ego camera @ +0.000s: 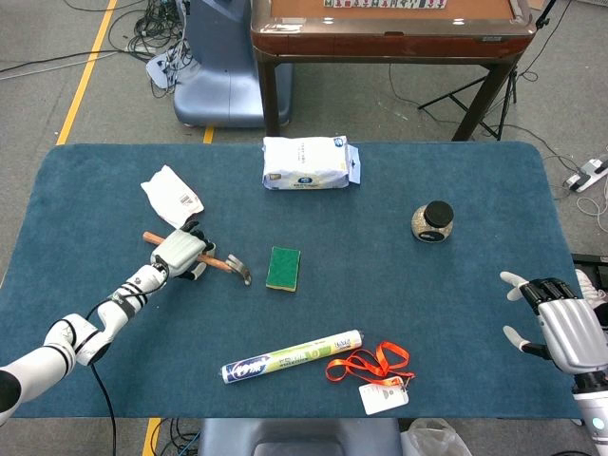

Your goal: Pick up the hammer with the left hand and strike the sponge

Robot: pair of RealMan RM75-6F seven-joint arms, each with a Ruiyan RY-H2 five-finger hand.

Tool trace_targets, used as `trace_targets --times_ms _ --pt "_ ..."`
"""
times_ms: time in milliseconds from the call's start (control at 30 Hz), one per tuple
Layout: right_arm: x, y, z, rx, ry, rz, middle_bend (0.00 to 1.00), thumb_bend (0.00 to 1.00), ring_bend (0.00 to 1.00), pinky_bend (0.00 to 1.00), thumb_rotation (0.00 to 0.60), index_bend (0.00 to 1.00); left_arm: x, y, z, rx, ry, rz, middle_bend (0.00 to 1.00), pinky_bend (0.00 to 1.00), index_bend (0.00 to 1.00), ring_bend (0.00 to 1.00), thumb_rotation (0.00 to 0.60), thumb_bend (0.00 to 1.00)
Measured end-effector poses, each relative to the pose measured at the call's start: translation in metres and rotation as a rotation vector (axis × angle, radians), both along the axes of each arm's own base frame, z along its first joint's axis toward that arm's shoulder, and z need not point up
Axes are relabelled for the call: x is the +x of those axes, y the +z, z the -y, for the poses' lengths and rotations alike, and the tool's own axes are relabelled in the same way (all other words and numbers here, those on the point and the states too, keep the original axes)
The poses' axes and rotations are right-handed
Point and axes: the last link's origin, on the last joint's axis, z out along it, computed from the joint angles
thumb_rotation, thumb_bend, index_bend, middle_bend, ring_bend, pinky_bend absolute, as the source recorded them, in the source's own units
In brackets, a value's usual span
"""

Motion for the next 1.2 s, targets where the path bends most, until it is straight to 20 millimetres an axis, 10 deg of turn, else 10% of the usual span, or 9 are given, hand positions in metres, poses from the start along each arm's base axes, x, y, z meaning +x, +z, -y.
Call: trace_targets --times_ms 1200 --pt "0.000 0.003 -0.002 -0.023 0.002 0.013 0.41 0.22 0.27 0.26 0.600 0.21 -0.003 0.040 0.013 0.140 -0.063 0.327 0.81 0.10 0.79 0.52 0.600 0.47"
